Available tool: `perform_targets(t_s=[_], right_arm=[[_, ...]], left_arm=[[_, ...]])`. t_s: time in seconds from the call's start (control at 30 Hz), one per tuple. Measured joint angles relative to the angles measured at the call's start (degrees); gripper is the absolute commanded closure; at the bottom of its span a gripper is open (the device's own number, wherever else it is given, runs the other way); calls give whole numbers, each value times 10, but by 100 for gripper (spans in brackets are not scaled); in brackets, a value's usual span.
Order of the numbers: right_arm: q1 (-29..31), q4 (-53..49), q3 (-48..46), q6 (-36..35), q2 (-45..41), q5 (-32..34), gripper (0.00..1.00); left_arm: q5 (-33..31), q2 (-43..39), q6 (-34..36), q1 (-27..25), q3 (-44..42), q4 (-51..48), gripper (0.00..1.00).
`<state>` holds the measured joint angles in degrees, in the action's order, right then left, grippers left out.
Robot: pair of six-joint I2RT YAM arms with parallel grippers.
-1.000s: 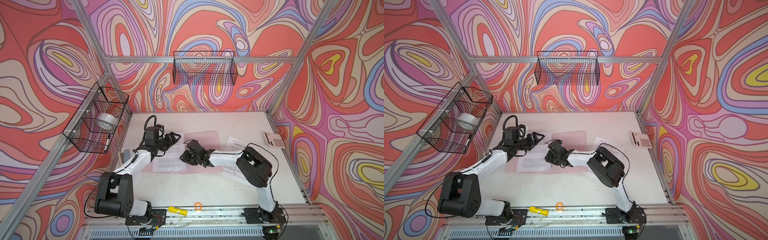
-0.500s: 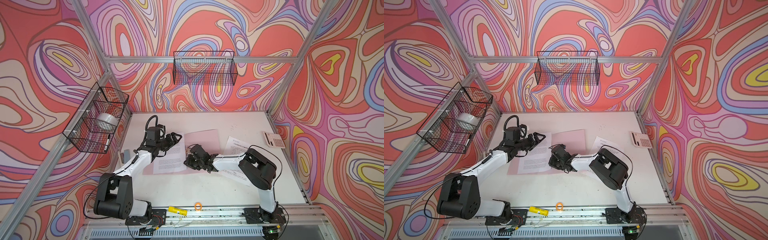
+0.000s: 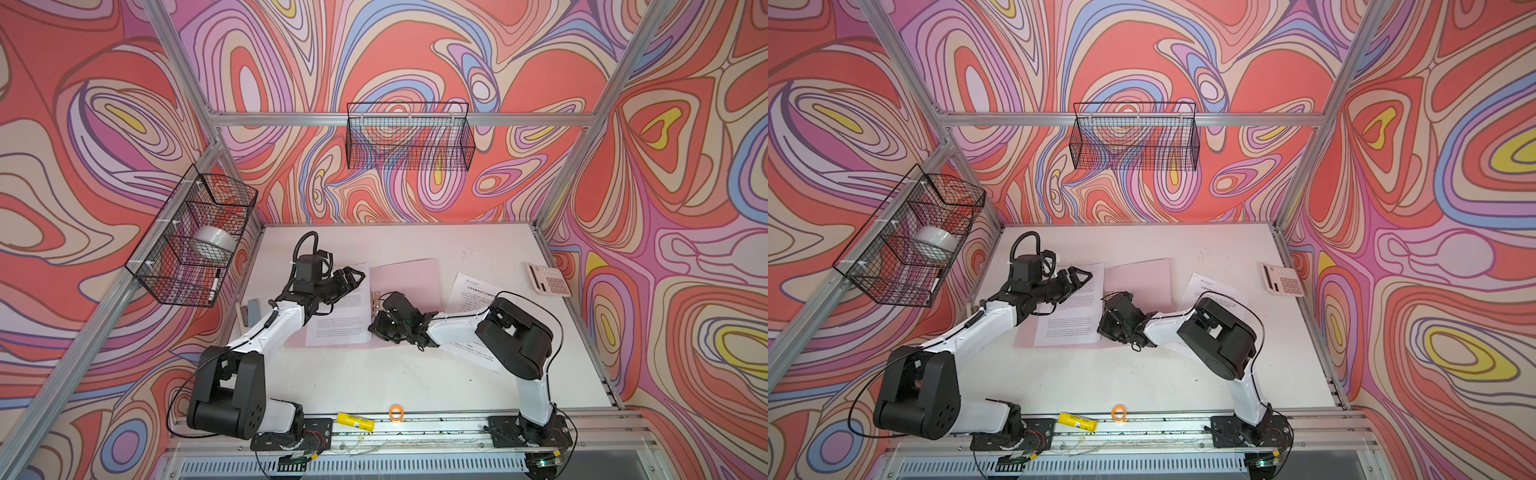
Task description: Put the files into the folder
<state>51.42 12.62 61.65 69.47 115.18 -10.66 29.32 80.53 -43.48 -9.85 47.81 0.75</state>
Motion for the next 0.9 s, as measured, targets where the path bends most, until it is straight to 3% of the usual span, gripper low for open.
perform_targets(t_s=[0.57,0.9], right_arm=[[12,2,63,8,39,-20,100],[8,21,12,12,26,-18,100]], left_arm=[[-5,-3,3,-6,0,-7,24],[-11,-3,7,-6,0,-10,23]])
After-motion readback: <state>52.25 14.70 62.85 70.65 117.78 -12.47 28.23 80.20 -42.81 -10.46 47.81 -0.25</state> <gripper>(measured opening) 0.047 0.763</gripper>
